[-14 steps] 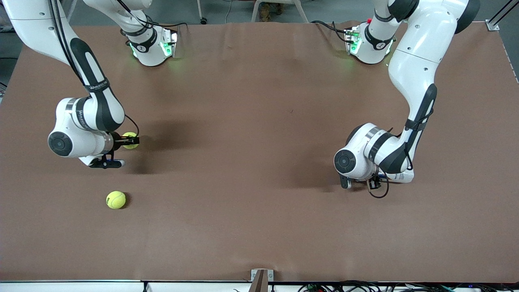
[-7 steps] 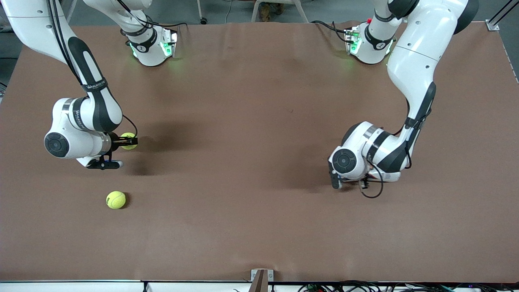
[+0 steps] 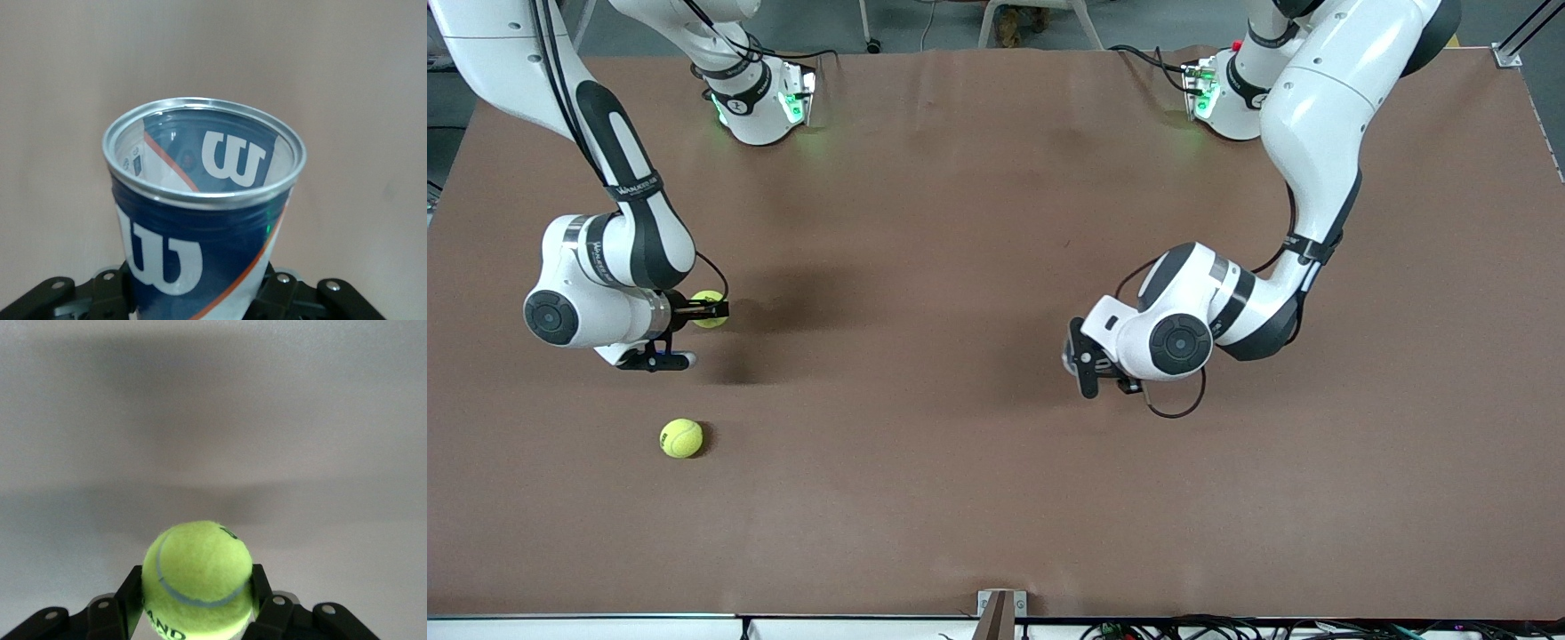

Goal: Insert tennis ball vertically with right arm
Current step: 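Lift the can upright with the left gripper while the right gripper lifts the ball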

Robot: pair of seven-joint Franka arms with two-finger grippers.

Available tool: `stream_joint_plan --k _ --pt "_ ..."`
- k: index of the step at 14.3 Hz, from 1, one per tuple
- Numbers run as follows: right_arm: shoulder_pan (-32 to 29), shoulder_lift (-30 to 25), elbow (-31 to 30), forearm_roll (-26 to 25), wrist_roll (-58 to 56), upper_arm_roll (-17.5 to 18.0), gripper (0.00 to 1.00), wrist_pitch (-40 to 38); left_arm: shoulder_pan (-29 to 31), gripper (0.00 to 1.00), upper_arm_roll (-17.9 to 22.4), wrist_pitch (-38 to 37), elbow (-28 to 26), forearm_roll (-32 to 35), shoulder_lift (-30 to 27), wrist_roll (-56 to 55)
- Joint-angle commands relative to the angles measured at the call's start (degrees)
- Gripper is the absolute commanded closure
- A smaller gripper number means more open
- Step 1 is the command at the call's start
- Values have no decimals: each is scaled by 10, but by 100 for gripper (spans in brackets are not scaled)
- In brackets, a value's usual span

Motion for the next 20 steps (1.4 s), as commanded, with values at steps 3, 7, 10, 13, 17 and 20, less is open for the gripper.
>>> stream_joint_plan --k 3,7,10,13,17,20 --pt "-13 -41 22 4 1 2 53 -42 2 37 -37 139 6 -156 0 117" --pt "-17 -41 102 44 -3 3 53 -111 -2 37 -52 255 -17 -326 5 288" --pt "-14 -41 152 102 -7 2 53 -143 -10 37 -53 282 -45 -510 6 435" --pt "-8 -38 189 139 -7 10 53 -142 -25 37 -51 298 -50 -682 26 595" --pt "25 -38 215 230 -8 10 54 -136 -26 37 -52 295 -51 -806 57 747" --pt "72 -38 253 262 2 9 56 -136 -21 37 -52 291 -53 -817 64 761"
